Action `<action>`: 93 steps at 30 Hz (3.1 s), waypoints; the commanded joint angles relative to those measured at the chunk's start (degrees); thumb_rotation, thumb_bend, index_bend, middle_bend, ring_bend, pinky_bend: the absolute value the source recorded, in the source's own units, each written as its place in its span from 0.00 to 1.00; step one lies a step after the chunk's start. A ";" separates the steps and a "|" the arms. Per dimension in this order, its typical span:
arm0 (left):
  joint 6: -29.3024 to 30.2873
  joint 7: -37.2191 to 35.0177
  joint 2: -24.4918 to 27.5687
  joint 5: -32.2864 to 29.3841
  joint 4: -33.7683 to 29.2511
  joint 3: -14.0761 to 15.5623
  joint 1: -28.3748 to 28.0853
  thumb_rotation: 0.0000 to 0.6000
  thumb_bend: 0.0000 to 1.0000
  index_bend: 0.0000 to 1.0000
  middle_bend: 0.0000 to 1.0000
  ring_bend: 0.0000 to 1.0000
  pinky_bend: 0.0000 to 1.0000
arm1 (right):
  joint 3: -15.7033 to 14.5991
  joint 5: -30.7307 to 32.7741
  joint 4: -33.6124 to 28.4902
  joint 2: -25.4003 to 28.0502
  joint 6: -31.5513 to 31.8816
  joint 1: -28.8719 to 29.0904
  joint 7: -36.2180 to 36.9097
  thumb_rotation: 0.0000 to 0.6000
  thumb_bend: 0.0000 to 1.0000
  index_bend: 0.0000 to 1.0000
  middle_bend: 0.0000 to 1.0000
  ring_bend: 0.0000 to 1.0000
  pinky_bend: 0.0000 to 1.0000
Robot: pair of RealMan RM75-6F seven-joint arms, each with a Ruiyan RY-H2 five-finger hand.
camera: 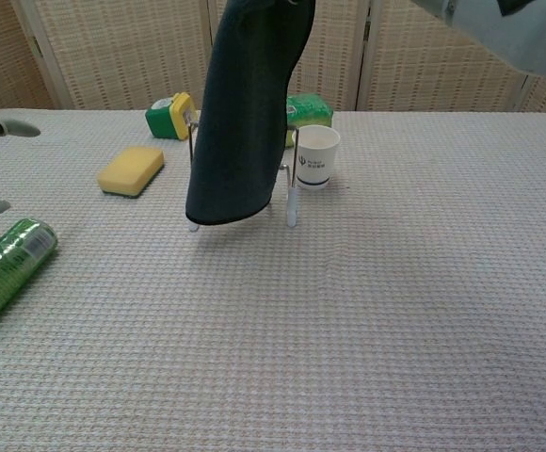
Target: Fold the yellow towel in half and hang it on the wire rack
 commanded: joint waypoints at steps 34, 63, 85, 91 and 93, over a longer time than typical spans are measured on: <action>-1.08 -2.65 -0.97 -1.22 5.09 0.34 2.41 1.00 0.44 0.09 0.92 0.89 0.93 | -0.25 3.79 49.94 -21.78 -12.88 21.19 12.01 1.00 0.61 0.70 0.92 1.00 1.00; -1.15 -4.86 -1.36 -1.20 6.83 -0.26 3.28 1.00 0.44 0.09 0.91 0.88 0.92 | -1.32 5.99 51.45 -22.80 -12.68 19.10 15.22 1.00 0.50 0.00 0.91 0.99 1.00; 3.56 -2.44 3.63 -2.03 0.31 -1.02 6.53 1.00 0.38 0.10 0.51 0.46 0.50 | -14.55 6.43 -6.78 9.51 8.24 -14.93 8.84 1.00 0.45 0.01 0.70 0.74 0.92; 7.77 -1.77 3.84 -0.27 -1.27 -0.52 8.65 1.00 0.38 0.10 0.45 0.40 0.44 | -19.25 2.50 -12.68 15.69 13.19 -23.13 14.97 1.00 0.45 0.02 0.56 0.55 0.66; 9.28 -1.65 3.81 0.43 -1.90 -0.34 9.40 1.00 0.37 0.10 0.43 0.38 0.40 | -20.37 1.44 -13.56 16.78 14.76 -25.45 17.23 1.00 0.45 0.04 0.50 0.48 0.58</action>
